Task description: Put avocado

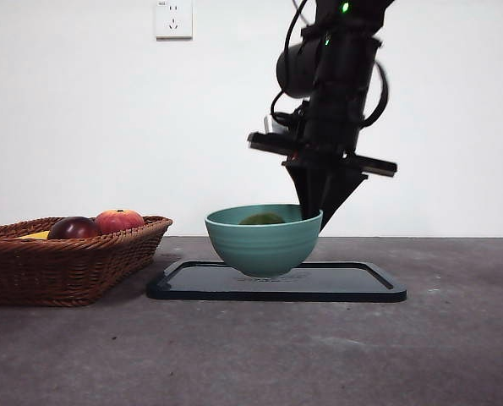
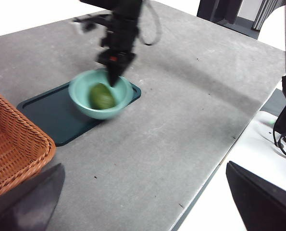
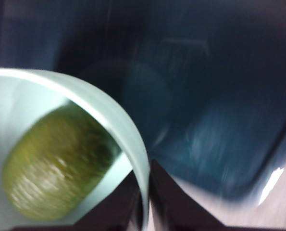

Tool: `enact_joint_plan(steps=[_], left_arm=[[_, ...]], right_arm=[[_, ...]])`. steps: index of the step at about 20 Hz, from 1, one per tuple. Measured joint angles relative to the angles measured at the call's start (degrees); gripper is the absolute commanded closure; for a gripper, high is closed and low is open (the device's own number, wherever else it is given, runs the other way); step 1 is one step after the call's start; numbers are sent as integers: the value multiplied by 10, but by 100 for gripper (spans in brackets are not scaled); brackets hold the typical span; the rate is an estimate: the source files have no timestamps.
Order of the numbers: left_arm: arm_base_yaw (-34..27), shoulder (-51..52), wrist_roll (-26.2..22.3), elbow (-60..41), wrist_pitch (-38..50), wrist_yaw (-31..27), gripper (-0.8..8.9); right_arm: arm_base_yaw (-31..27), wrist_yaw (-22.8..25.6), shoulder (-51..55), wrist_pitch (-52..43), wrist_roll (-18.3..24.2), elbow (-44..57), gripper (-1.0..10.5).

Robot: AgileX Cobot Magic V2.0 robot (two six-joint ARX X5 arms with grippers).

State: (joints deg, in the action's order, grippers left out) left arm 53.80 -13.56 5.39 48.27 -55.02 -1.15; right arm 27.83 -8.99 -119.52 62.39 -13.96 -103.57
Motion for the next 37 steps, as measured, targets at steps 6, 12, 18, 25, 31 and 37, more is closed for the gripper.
enact_joint_plan(steps=[6,12,18,25,31,37], left_arm=[[0,0,0,0,0,0,191],[0,0,-2,0,0,0,191],[0,0,-2,0,0,0,191],[0,0,-2,0,5,0,191],[0,0,-2,0,5,0,191],[0,0,-2,0,5,0,191]], right_arm=[[-31,-9,-81,12,-21,-90,941],[-28,-29,-88,9,-28,-91,742],[-31,45,-51,75,-13,-147,456],[12,191,165,145,7,-150,392],[59,223,353,145,7,22,351],[116,212,655,68,4,343,352]])
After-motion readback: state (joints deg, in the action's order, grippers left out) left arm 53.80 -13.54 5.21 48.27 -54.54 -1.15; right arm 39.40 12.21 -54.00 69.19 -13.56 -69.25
